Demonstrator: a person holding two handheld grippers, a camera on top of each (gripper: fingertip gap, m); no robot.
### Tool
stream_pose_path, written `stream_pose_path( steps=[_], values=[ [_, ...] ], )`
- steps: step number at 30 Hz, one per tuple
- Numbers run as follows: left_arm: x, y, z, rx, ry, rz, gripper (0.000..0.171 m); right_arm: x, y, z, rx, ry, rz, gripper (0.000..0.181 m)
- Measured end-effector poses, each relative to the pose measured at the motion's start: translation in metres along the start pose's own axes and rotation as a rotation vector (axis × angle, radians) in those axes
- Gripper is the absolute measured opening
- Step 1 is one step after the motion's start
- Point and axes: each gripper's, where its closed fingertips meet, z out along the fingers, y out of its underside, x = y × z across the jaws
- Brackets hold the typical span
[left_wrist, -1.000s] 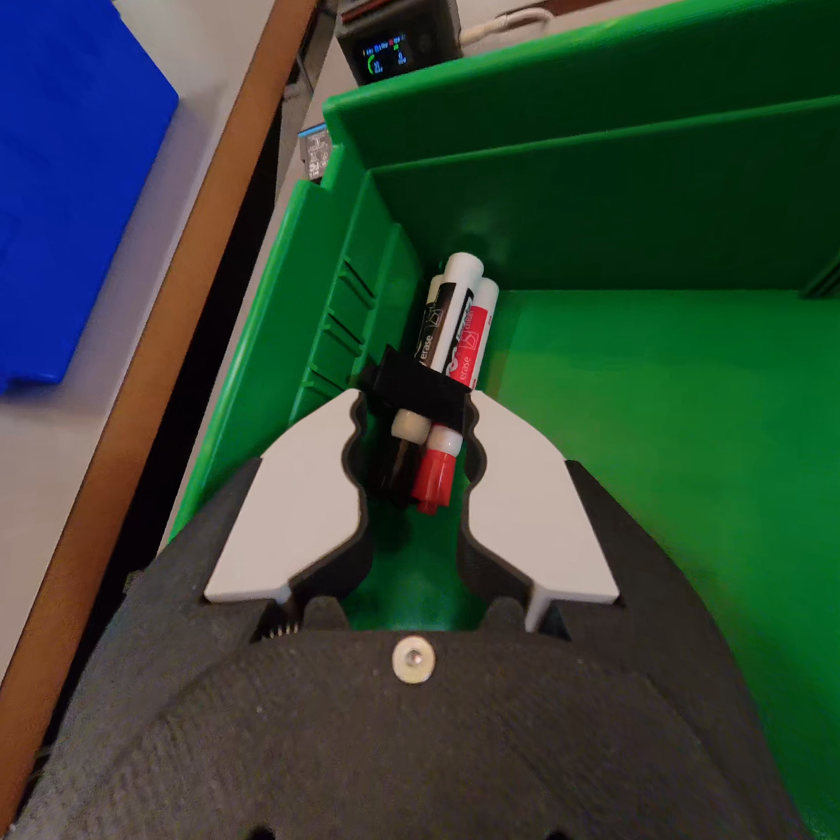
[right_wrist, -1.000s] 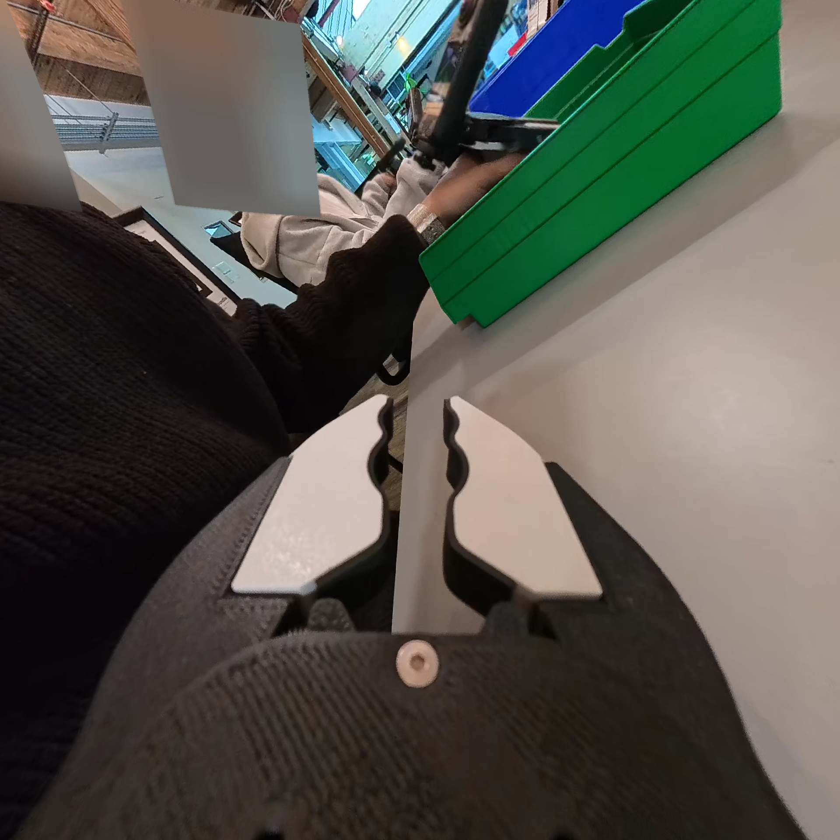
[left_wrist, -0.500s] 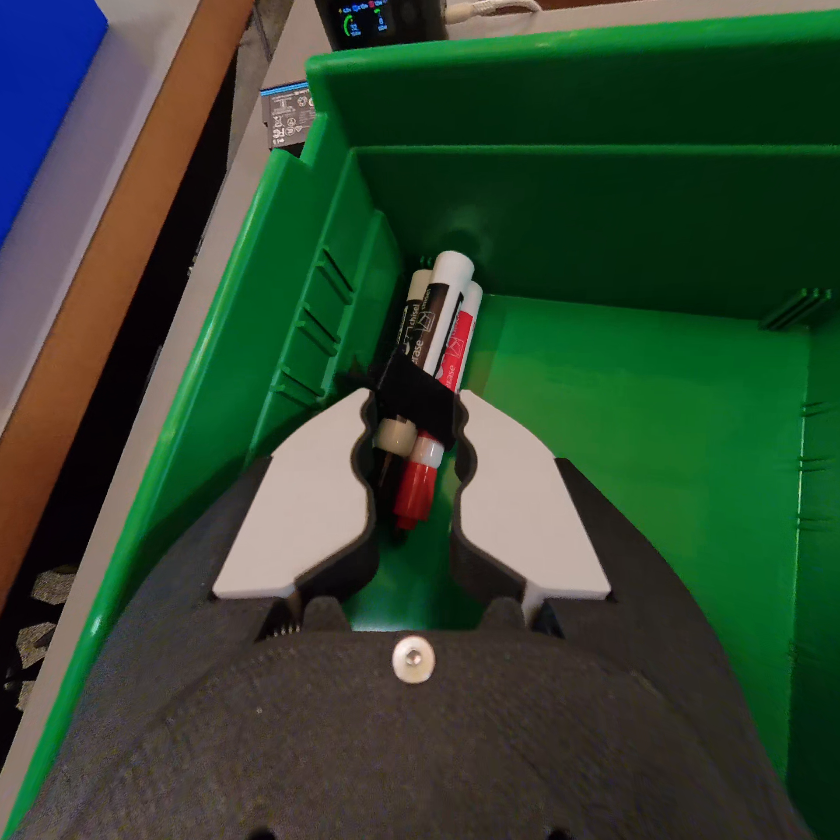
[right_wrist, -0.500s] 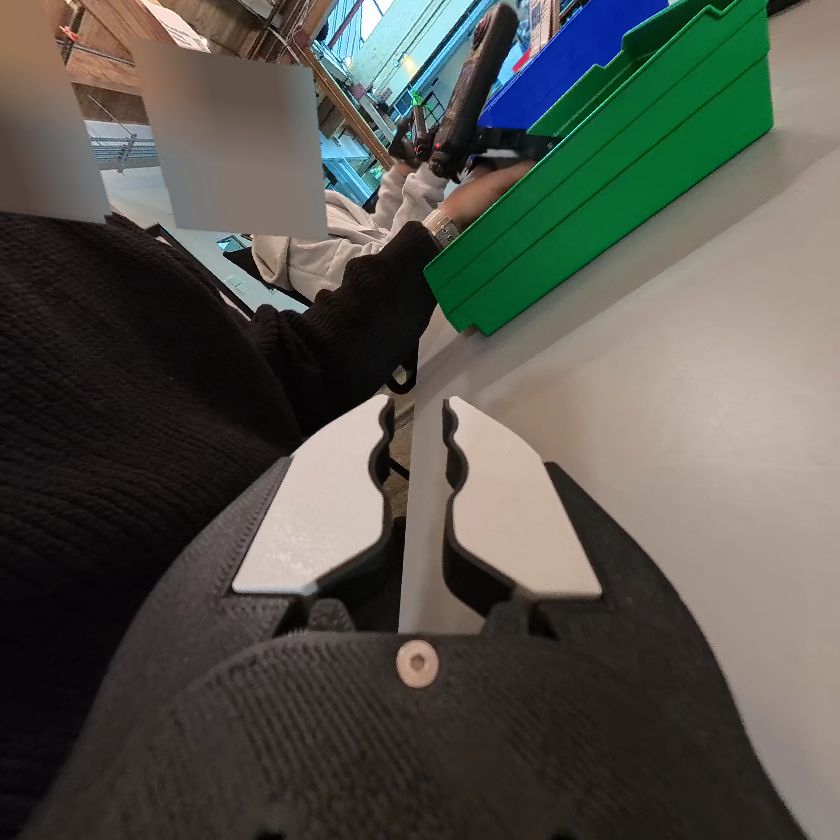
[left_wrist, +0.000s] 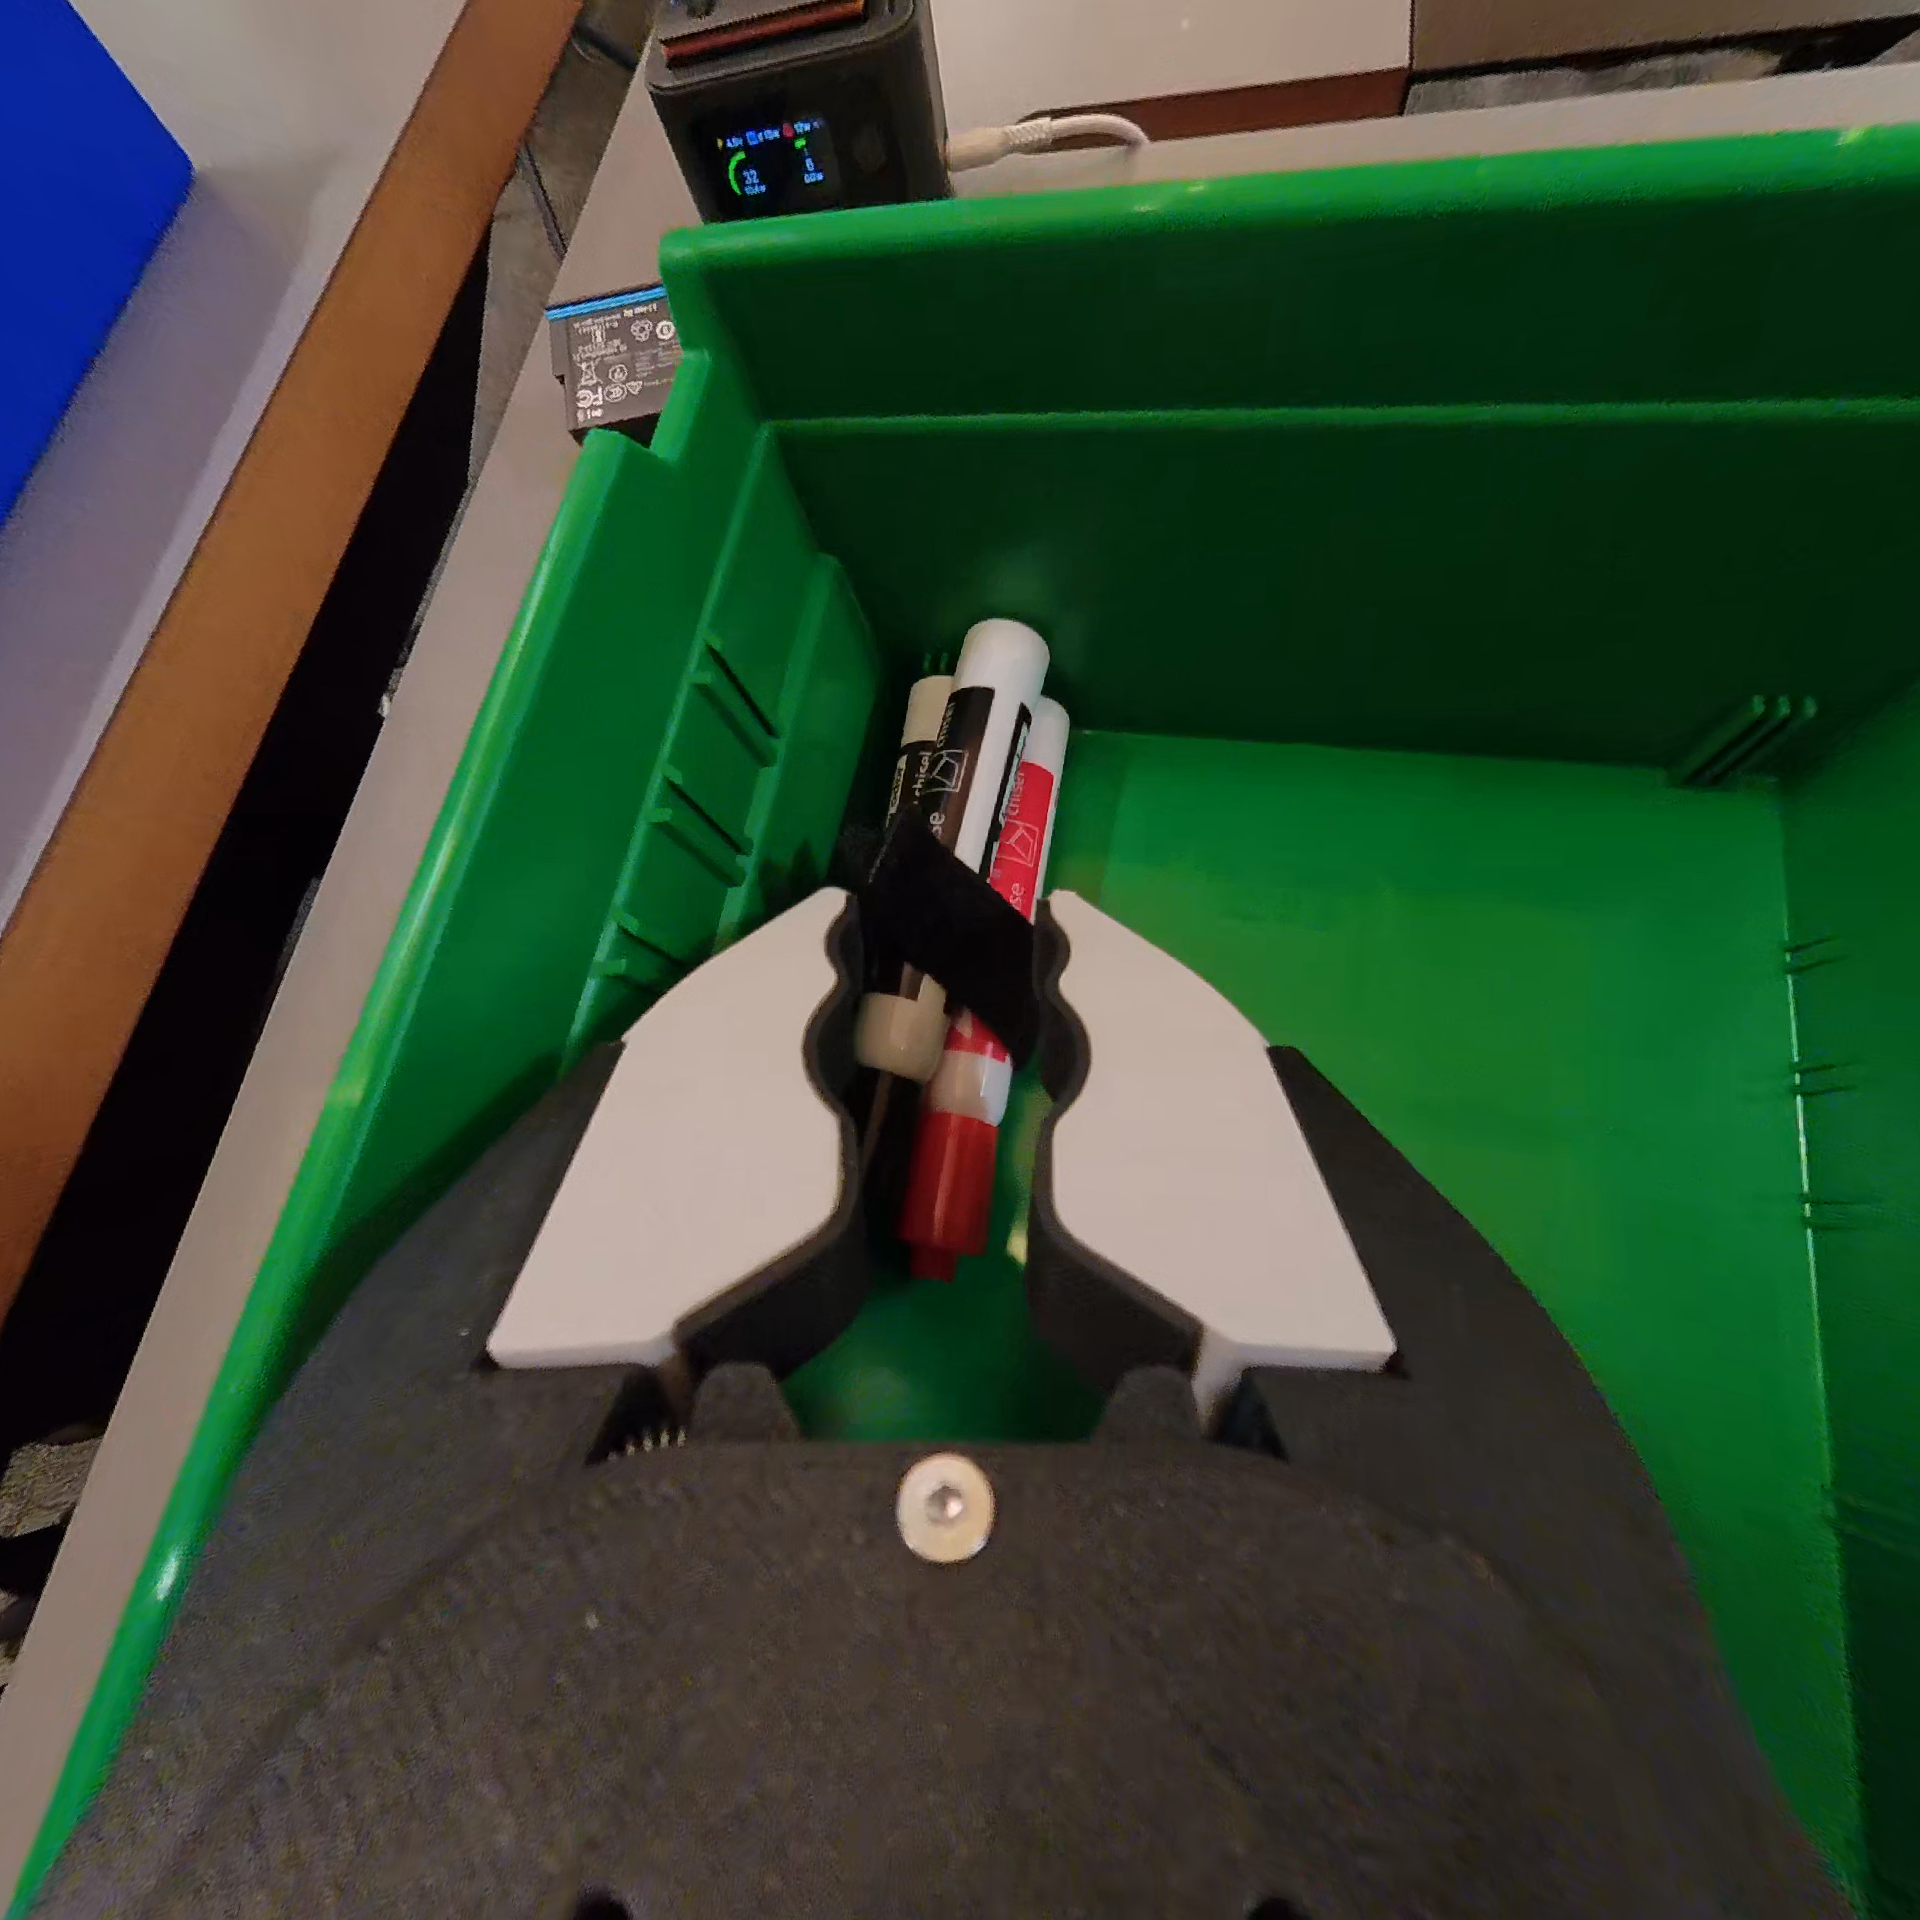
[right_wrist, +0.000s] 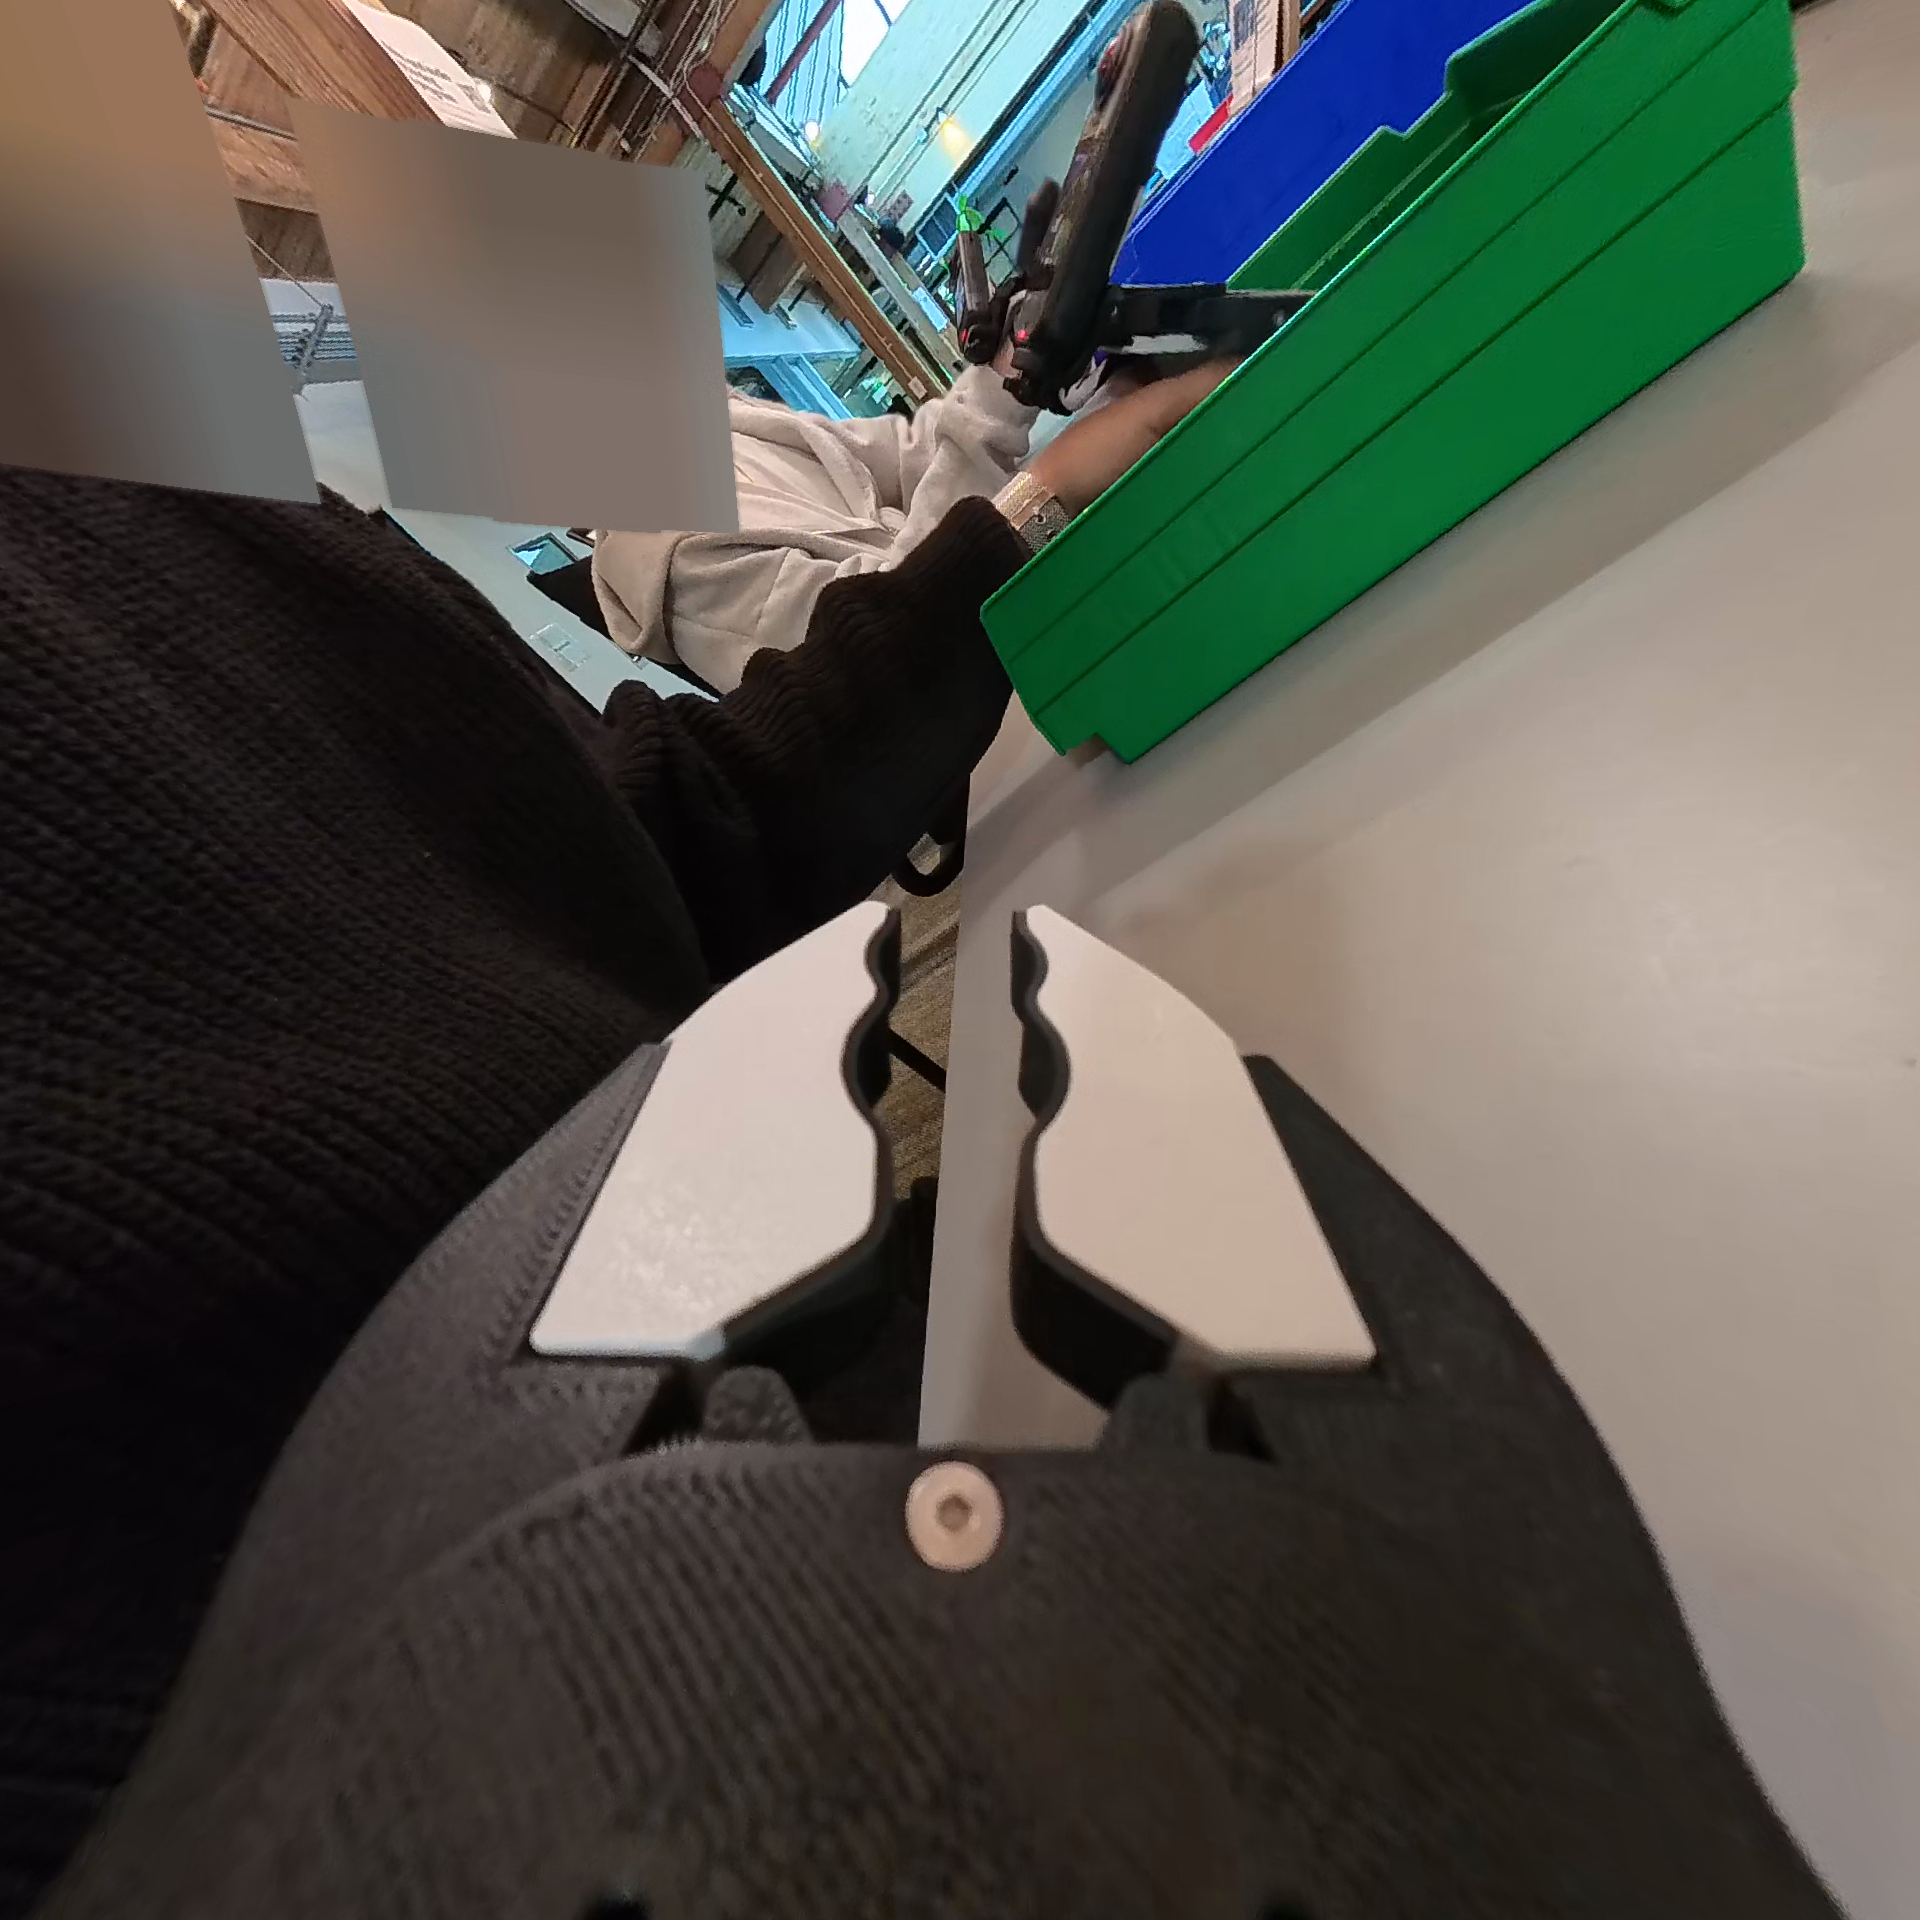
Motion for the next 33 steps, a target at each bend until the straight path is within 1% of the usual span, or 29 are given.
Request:
stream_pose_path(
  steps=[4,9,12,15,19,22,24,26,30,33],
  values=[
    [0.006,-0.001,-0.003,-0.001,0.036,0.02,0.034,0.0,-0.001,-0.001,0.004,-0.002,0.004,0.02],
    [0.008,-0.002,-0.004,-0.019,0.056,0.042,0.032,-0.001,-0.003,-0.002,0.014,-0.012,0.012,0.02],
    [0.008,-0.001,0.0,-0.026,0.076,0.03,0.027,-0.002,-0.003,-0.002,0.013,-0.012,0.008,0.02],
    [0.001,0.0,0.005,-0.037,0.044,0.013,0.024,-0.002,-0.003,-0.002,0.012,-0.012,0.003,0.02],
    [-0.004,-0.001,0.006,-0.031,0.043,-0.064,0.02,-0.001,-0.003,-0.002,0.009,-0.008,0.0,0.02],
    [-0.004,-0.002,0.002,-0.014,0.078,-0.133,0.015,0.0,-0.003,-0.002,0.011,-0.008,0.007,0.02],
    [-0.004,-0.003,-0.002,0.003,0.121,-0.191,0.006,0.0,-0.003,-0.002,0.013,-0.012,0.014,0.02],
    [-0.004,-0.001,-0.004,0.0,0.142,-0.217,0.006,0.0,-0.003,-0.002,0.015,-0.013,0.016,0.02],
    [-0.005,-0.001,-0.006,0.01,0.114,-0.158,0.006,0.0,-0.003,-0.001,0.014,-0.014,0.014,0.02],
    [0.0,-0.011,-0.013,0.059,0.112,-0.115,0.006,0.0,-0.004,-0.001,0.013,-0.011,0.01,0.02]
  ],
)
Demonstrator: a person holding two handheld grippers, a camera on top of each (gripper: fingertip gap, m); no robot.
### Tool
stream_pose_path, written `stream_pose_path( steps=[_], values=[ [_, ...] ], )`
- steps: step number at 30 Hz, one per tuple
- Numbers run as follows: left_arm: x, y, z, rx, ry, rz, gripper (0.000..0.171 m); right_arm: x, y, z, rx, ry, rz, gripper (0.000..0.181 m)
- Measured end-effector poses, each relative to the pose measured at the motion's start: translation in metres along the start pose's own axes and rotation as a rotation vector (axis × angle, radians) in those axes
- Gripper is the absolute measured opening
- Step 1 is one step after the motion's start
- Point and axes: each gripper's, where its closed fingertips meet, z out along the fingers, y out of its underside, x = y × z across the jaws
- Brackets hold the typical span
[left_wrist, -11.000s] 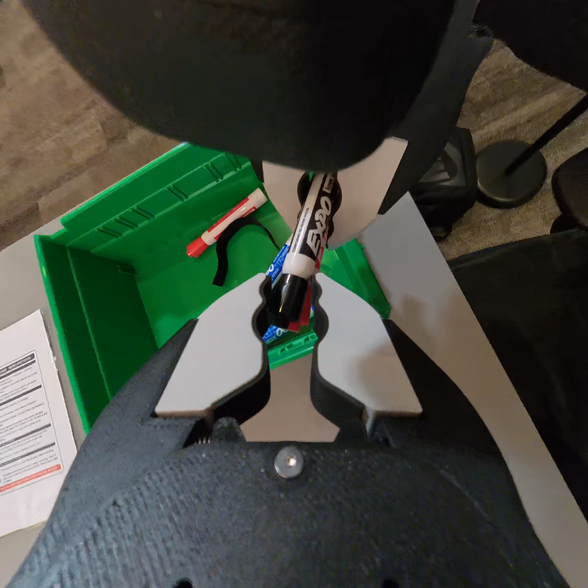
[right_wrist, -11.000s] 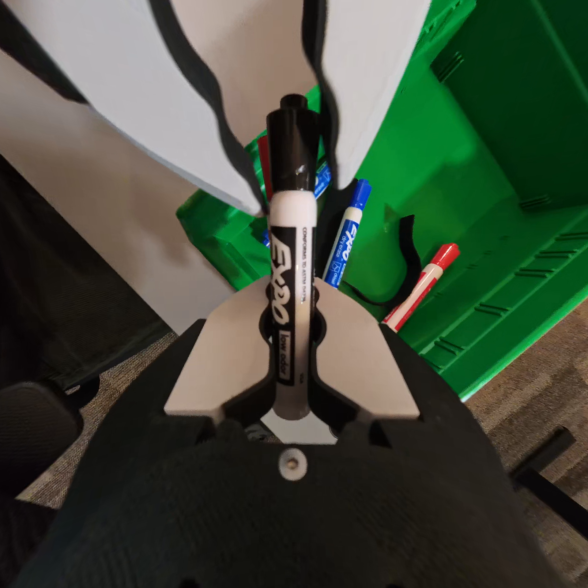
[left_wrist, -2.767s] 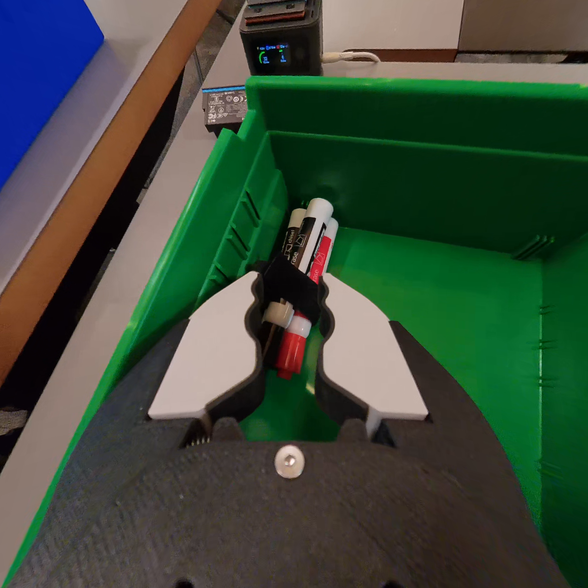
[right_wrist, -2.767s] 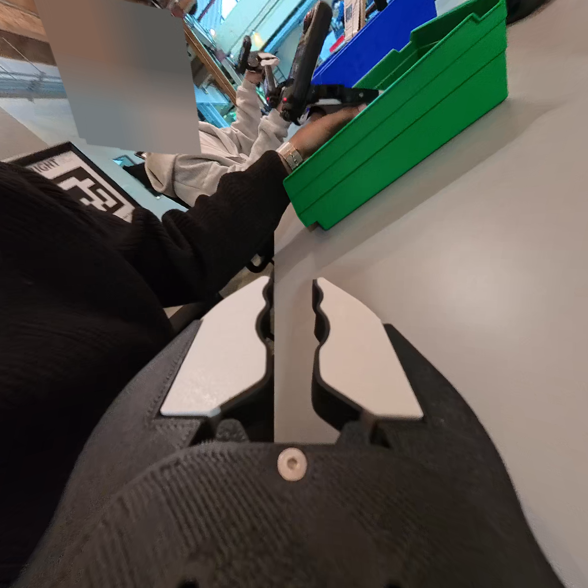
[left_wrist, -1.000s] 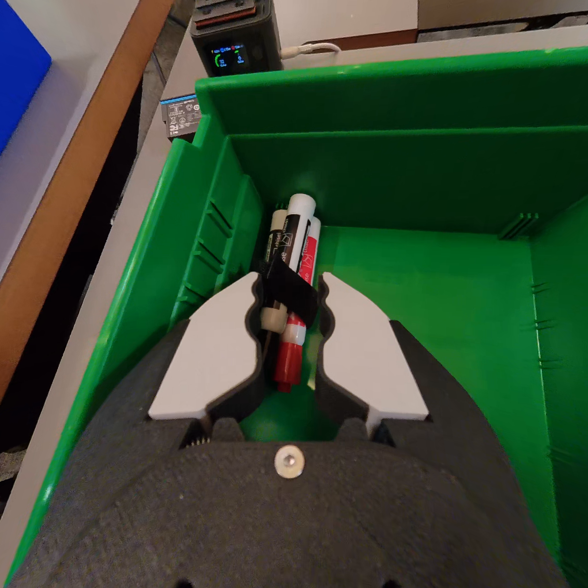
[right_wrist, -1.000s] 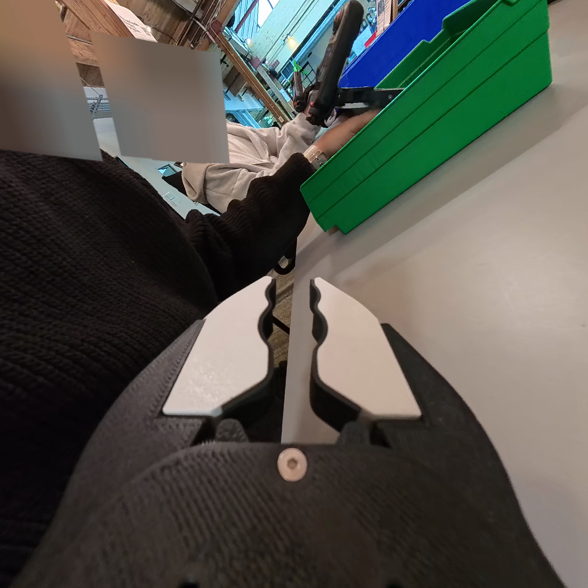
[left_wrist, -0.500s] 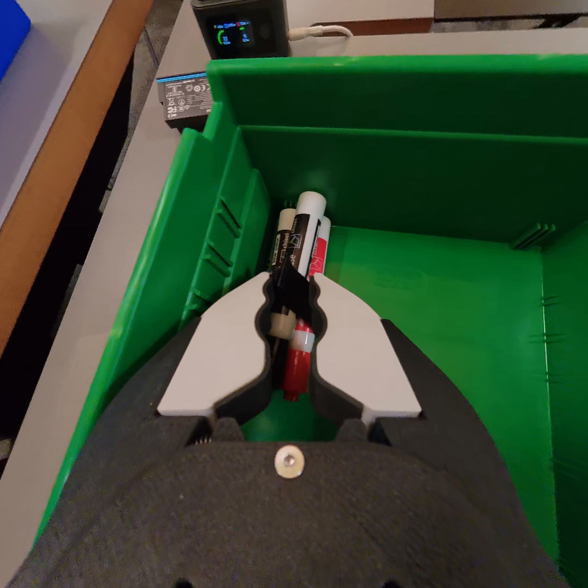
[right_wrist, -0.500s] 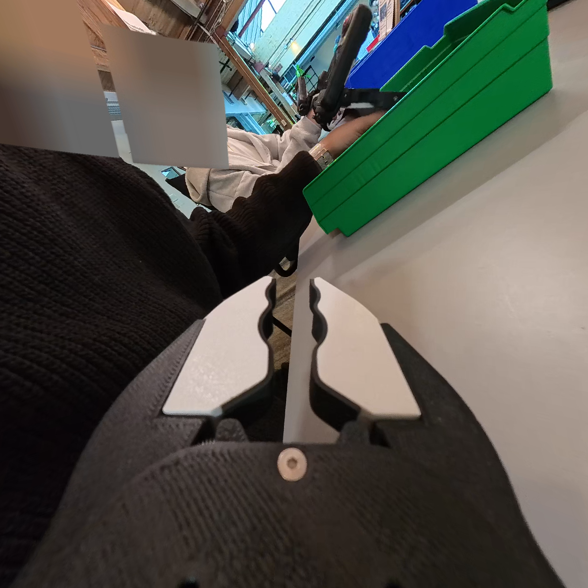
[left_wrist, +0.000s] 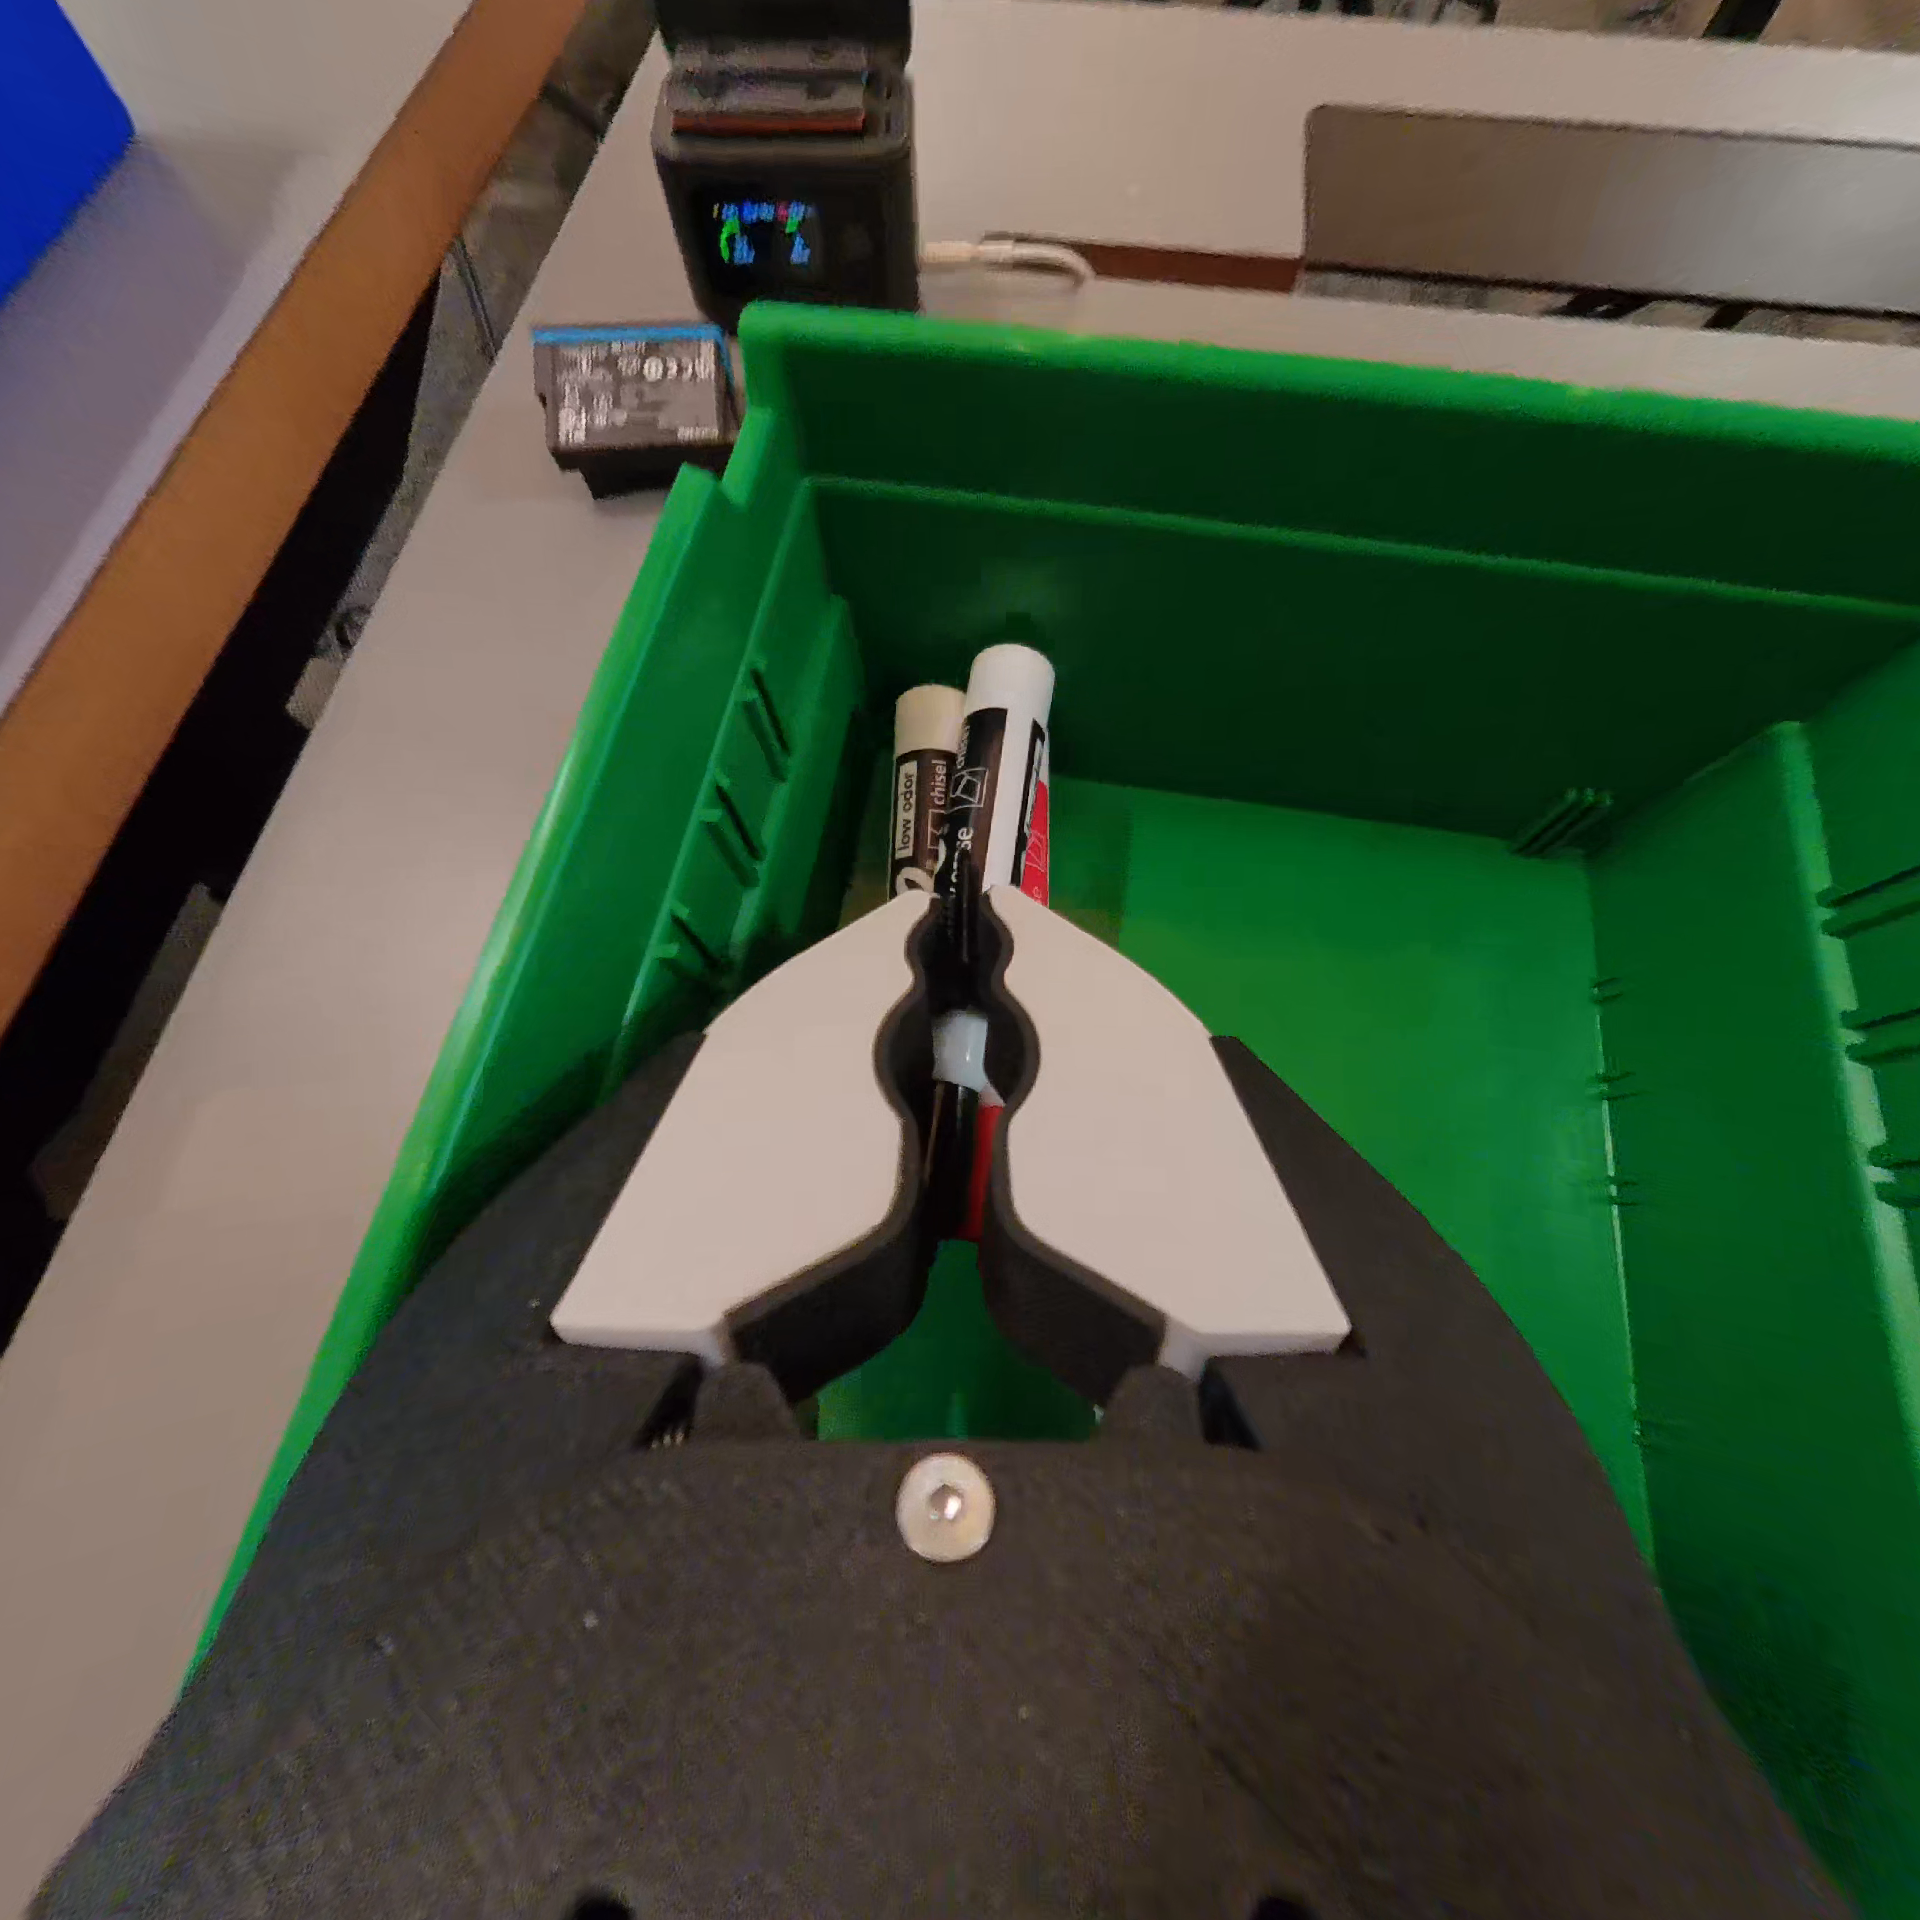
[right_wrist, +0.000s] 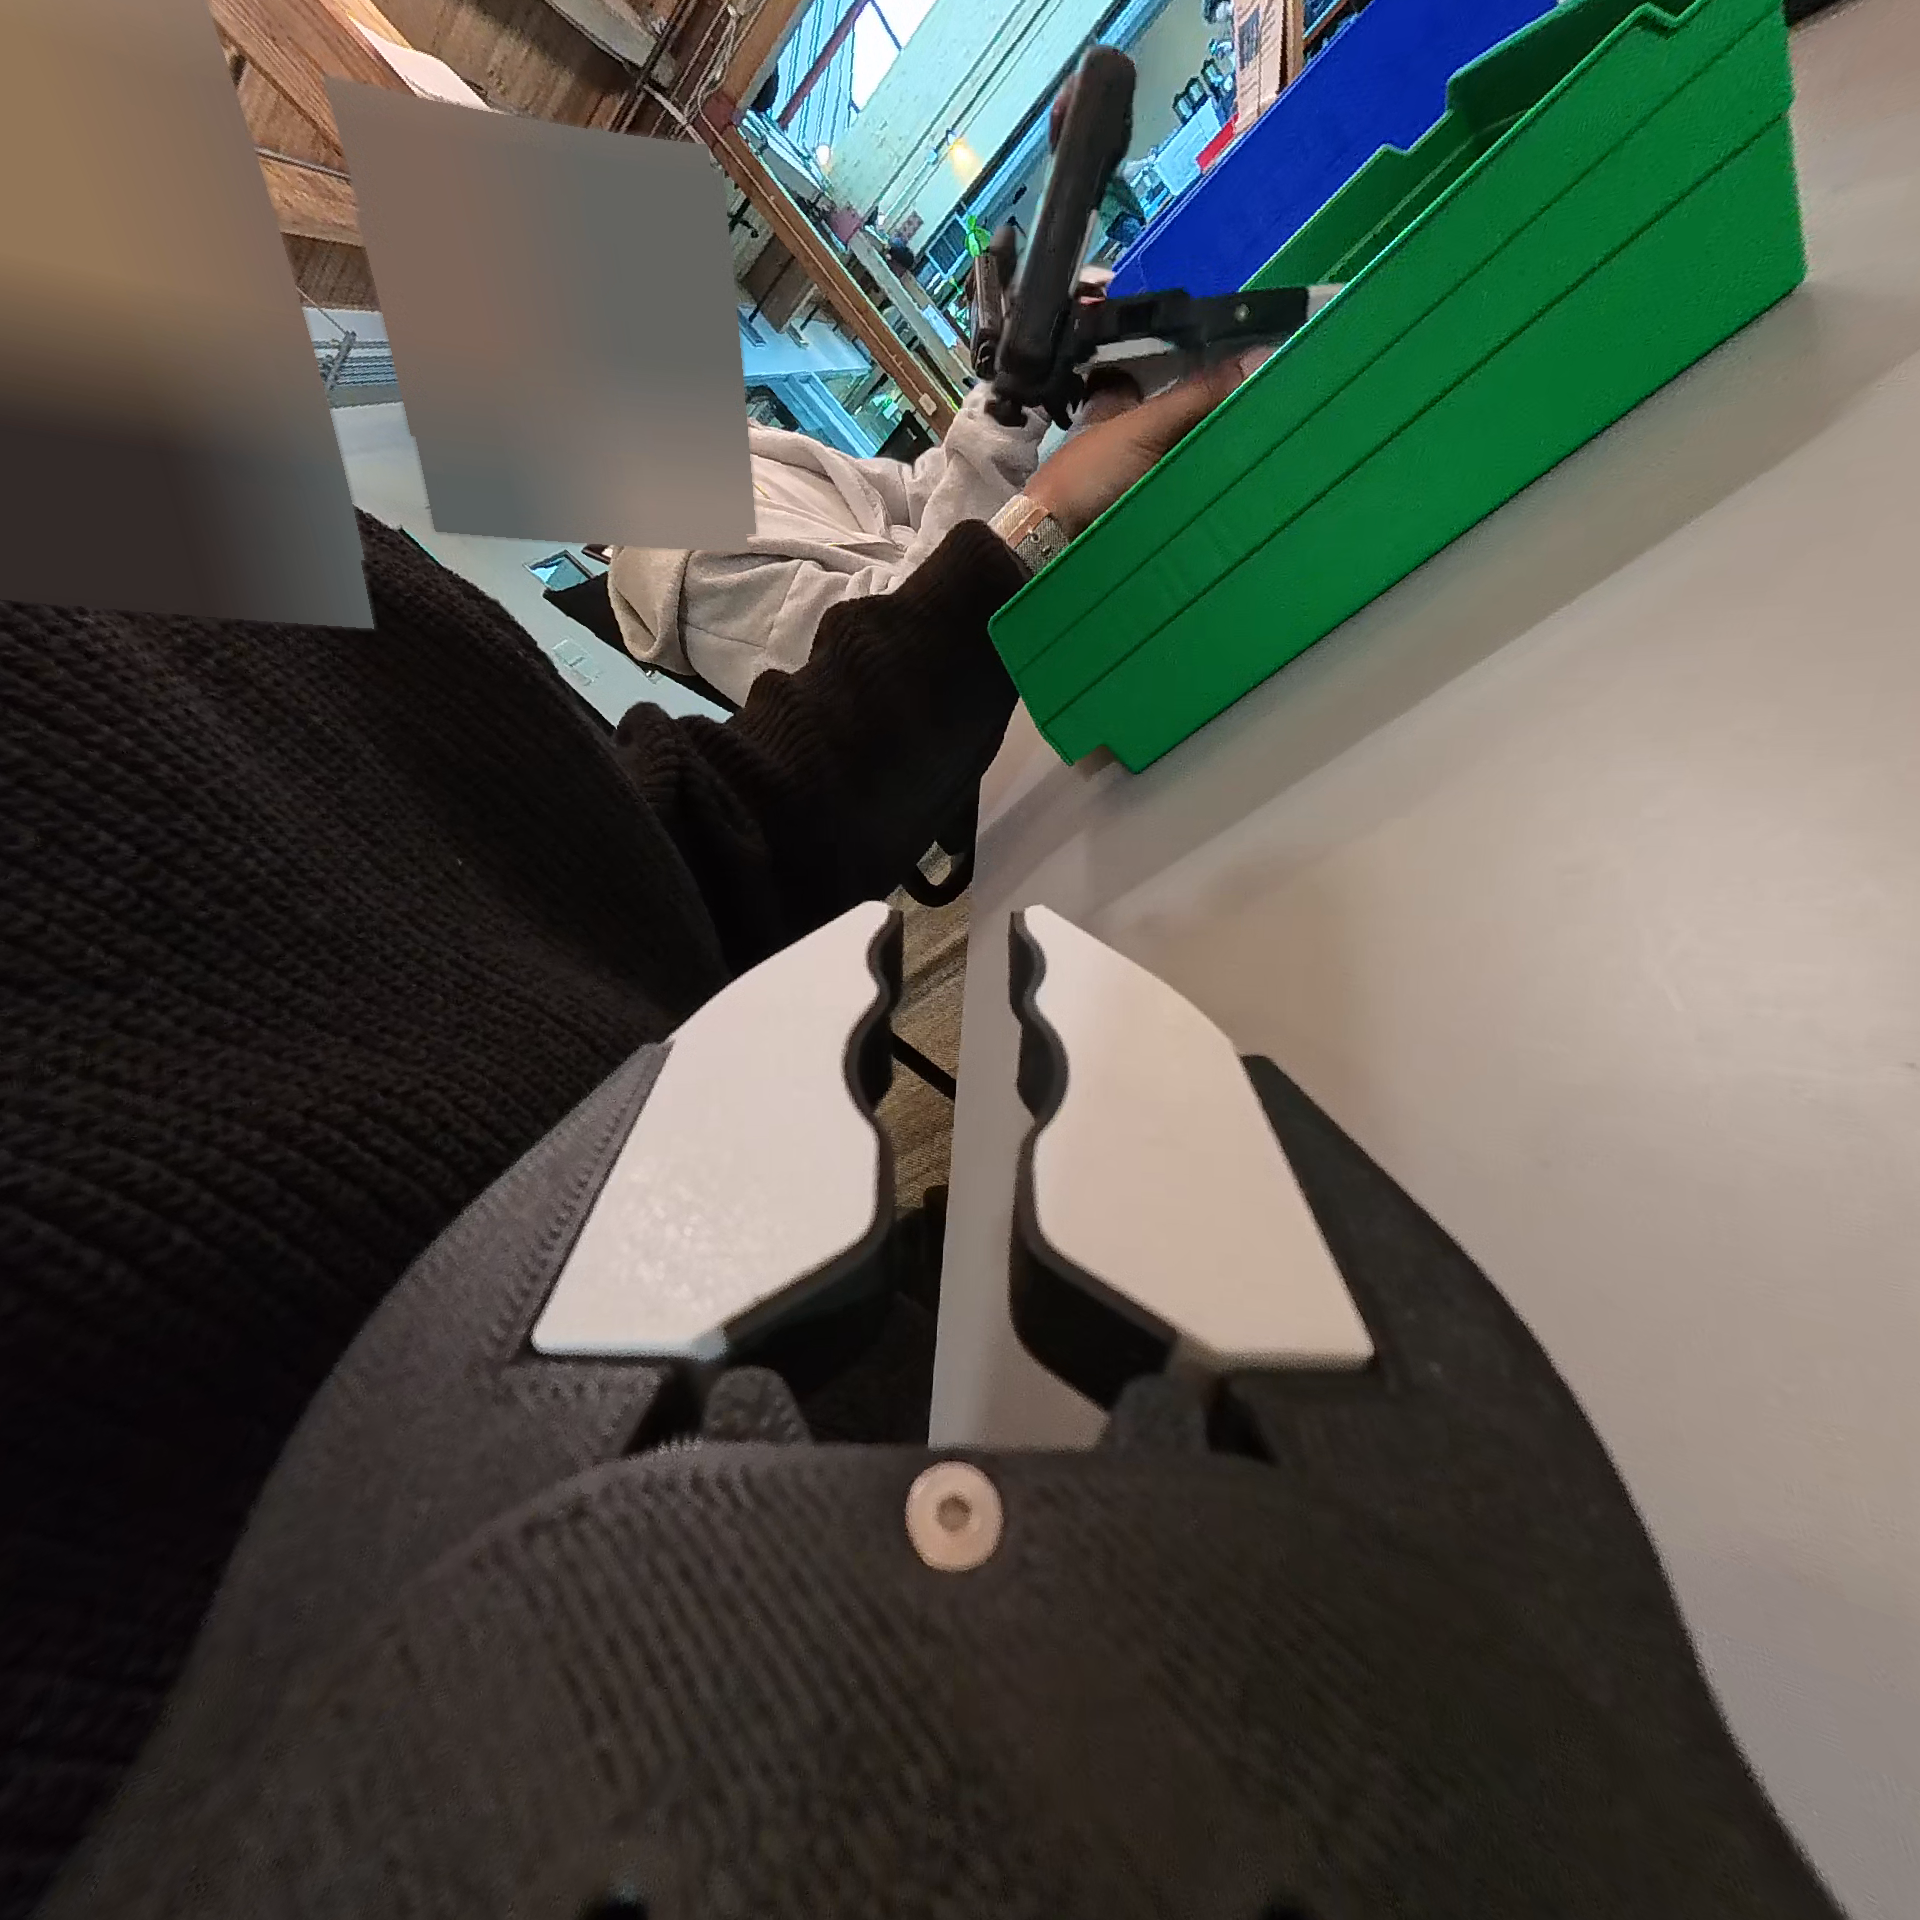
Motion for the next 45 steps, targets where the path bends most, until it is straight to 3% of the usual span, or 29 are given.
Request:
stream_pose_path(
  steps=[6,11,16,19,22,28,32,41,45],
  values=[
    [0.031,-0.028,-0.034,0.101,0.046,0.106,0.006,-0.001,-0.002,0.0,0.006,0.0,0.001,0.019],
    [0.077,-0.055,-0.094,0.206,0.149,0.235,0.005,-0.005,-0.005,-0.002,0.015,0.006,-0.02,0.017],
    [0.136,-0.091,-0.159,0.29,0.245,0.362,0.005,-0.013,-0.013,-0.01,0.025,0.05,-0.091,0.016],
    [0.186,-0.095,-0.19,0.302,0.368,0.423,0.005,-0.022,-0.018,-0.018,0.031,0.09,-0.157,0.016],
    [0.238,-0.072,-0.198,0.273,0.467,0.46,0.005,-0.023,-0.017,-0.028,0.049,0.151,-0.221,0.014],
    [0.335,0.027,-0.174,0.186,0.651,0.517,0.005,-0.009,-0.012,-0.051,0.11,0.295,-0.275,0.01],
    [0.374,0.083,-0.169,0.121,0.753,0.57,0.006,0.004,-0.004,-0.074,0.087,0.458,-0.373,0.01],
    [0.407,0.11,-0.215,0.181,0.936,0.666,0.005,-0.005,0.008,-0.13,0.158,0.686,-0.43,0.009],
    [0.421,0.115,-0.243,0.247,1.081,0.716,0.005,-0.027,0.006,-0.145,0.241,0.737,-0.413,0.009]
  ],
)
